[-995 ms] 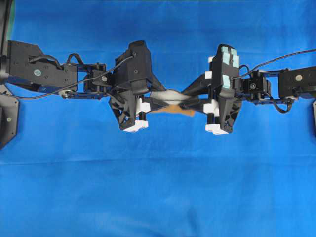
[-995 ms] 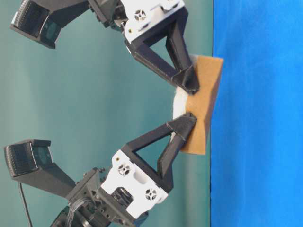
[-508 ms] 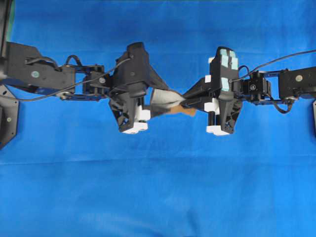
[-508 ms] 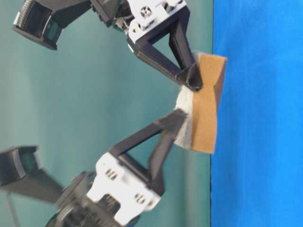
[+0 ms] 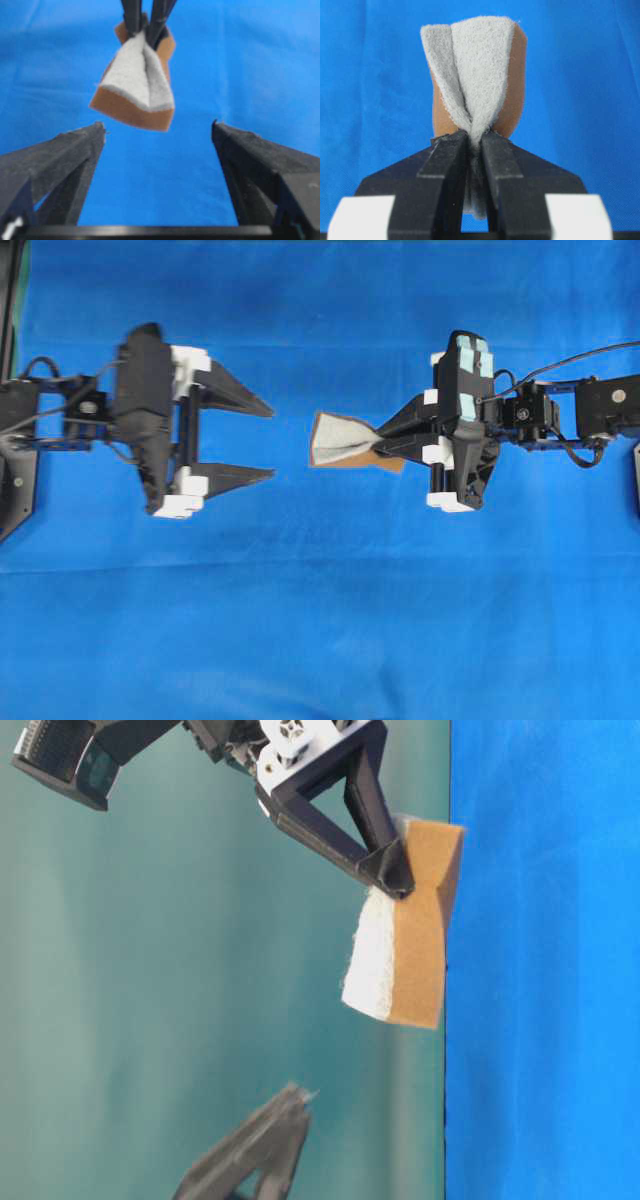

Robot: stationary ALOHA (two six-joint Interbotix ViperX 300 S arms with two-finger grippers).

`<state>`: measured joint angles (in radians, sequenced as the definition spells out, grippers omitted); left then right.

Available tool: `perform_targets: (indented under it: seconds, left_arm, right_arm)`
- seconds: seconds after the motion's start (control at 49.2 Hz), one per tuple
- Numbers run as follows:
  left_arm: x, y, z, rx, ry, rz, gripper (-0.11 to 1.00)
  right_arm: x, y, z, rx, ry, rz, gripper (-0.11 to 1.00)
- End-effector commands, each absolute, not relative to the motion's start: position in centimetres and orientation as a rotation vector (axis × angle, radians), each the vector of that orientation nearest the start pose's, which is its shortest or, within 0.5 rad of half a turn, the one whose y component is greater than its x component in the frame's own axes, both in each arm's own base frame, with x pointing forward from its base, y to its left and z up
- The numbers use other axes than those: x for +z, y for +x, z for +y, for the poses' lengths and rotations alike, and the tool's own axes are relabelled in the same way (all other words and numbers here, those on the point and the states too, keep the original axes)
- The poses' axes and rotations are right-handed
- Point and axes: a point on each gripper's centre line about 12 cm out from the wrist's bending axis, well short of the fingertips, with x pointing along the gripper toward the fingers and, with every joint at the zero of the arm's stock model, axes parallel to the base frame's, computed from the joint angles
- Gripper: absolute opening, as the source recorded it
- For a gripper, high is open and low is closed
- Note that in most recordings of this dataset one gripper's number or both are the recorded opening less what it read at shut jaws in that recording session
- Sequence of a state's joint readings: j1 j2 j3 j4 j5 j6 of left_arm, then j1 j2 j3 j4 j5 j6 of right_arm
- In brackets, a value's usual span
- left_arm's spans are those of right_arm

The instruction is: Hand over the sponge with the left arm and wipe it with the right arm.

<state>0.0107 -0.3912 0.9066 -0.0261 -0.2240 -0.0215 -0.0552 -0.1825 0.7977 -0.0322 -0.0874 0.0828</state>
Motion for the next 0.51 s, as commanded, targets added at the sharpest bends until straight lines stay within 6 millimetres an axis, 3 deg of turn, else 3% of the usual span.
perform_targets:
  seconds: [0.0,0.223,0.488]
  left_arm:
    - [25.9,30.9,0.3,0.02,-0.048,0.227,0.84]
    - [25.8,30.8,0.3,0.019,-0.045,0.225,0.84]
    - [25.8,30.7,0.3,0.019,-0.044,0.225,0.84]
  right_arm:
    - [21.1,35.2,-1.9,-0.062,0.062,0.493,0.13]
    - [20.1,36.1,-1.9,-0.063,0.066,0.519,0.13]
    - [15.4,37.9,-1.9,-0.062,0.07,0.609,0.13]
